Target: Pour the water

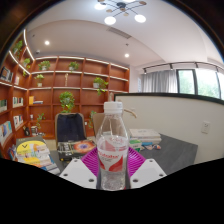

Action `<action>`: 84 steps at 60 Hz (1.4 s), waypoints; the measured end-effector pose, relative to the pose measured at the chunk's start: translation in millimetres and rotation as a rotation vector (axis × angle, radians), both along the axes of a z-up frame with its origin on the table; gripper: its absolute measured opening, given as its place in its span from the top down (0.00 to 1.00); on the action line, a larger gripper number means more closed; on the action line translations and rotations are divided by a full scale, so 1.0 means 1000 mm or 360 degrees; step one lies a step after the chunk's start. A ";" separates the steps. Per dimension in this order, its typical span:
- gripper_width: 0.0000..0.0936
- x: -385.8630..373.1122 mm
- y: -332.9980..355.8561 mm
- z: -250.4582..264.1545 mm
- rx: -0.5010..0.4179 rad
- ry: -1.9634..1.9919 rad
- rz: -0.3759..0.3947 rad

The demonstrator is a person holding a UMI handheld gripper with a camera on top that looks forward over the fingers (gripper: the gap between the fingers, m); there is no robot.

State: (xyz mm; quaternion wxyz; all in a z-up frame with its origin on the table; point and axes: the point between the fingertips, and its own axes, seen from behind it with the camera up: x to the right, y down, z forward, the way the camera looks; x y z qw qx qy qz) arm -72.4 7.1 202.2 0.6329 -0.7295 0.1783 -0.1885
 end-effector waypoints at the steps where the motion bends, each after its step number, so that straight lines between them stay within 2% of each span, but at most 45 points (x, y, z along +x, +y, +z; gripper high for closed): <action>1: 0.61 0.004 0.001 -0.004 -0.0003 0.0004 -0.0003; 14: 0.62 0.034 0.010 -0.056 -0.0059 0.0007 -0.0059; 24: 0.61 0.041 0.014 -0.089 -0.0070 0.0061 -0.0025; 26: 0.61 0.042 0.012 -0.084 -0.0016 0.0046 -0.0030; 30: 0.59 0.041 0.012 -0.087 -0.0017 0.0053 -0.0025; 33: 0.57 0.041 0.011 -0.087 -0.0013 0.0064 -0.0010; 44: 0.37 0.042 0.007 -0.092 -0.0026 0.0142 0.0004; 49: 0.15 0.028 0.005 -0.098 -0.0033 0.0196 0.0084; 53: 0.05 0.018 0.001 -0.097 -0.0003 0.0224 0.0142; 69: 0.06 -0.031 -0.067 -0.097 -0.0082 0.0177 0.0279; 84: 0.06 -0.110 -0.133 -0.055 -0.0037 0.0136 0.0679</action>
